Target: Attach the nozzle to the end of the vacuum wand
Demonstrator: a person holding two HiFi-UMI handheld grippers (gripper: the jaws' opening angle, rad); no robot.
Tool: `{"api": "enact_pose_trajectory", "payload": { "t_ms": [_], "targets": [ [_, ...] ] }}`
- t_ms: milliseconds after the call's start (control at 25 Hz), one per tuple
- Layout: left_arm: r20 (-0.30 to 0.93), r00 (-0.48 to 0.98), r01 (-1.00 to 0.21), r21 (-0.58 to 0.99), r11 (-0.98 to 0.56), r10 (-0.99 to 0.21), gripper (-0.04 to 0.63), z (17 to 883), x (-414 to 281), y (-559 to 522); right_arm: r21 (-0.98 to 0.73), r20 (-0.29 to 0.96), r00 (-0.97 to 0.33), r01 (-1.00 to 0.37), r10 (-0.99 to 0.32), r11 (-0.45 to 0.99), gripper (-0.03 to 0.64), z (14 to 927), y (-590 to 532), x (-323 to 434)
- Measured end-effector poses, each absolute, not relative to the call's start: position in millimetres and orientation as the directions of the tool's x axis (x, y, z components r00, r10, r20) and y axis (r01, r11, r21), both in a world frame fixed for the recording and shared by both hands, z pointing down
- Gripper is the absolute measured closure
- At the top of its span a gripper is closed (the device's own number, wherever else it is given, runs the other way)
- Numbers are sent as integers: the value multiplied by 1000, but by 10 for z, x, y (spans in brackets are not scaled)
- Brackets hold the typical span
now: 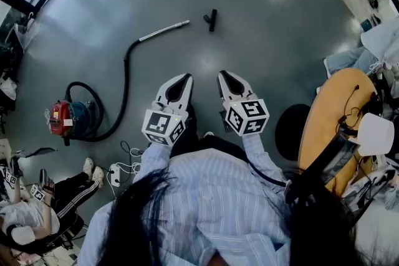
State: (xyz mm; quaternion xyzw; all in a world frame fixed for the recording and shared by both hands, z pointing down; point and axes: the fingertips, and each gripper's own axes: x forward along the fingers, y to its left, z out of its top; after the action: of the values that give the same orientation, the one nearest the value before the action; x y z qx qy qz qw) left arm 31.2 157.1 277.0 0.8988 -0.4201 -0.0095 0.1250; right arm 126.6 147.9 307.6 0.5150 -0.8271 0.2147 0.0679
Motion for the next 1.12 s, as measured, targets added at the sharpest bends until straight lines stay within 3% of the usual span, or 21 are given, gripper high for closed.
{"api": "enact_pose_trajectory", "payload": {
  "t_ms": [600, 1120],
  "targets": [
    [106, 654, -749, 230, -622, -749, 588, 2788, -988, -229, -327, 357, -426, -891, -832, 315, 594, 3076, -280, 187],
    [161, 679, -727, 282, -626, -716, 588, 3122, -943, -957, -328, 434, -347, -920, -831, 213, 594, 3371, -915, 495]
  ]
}}
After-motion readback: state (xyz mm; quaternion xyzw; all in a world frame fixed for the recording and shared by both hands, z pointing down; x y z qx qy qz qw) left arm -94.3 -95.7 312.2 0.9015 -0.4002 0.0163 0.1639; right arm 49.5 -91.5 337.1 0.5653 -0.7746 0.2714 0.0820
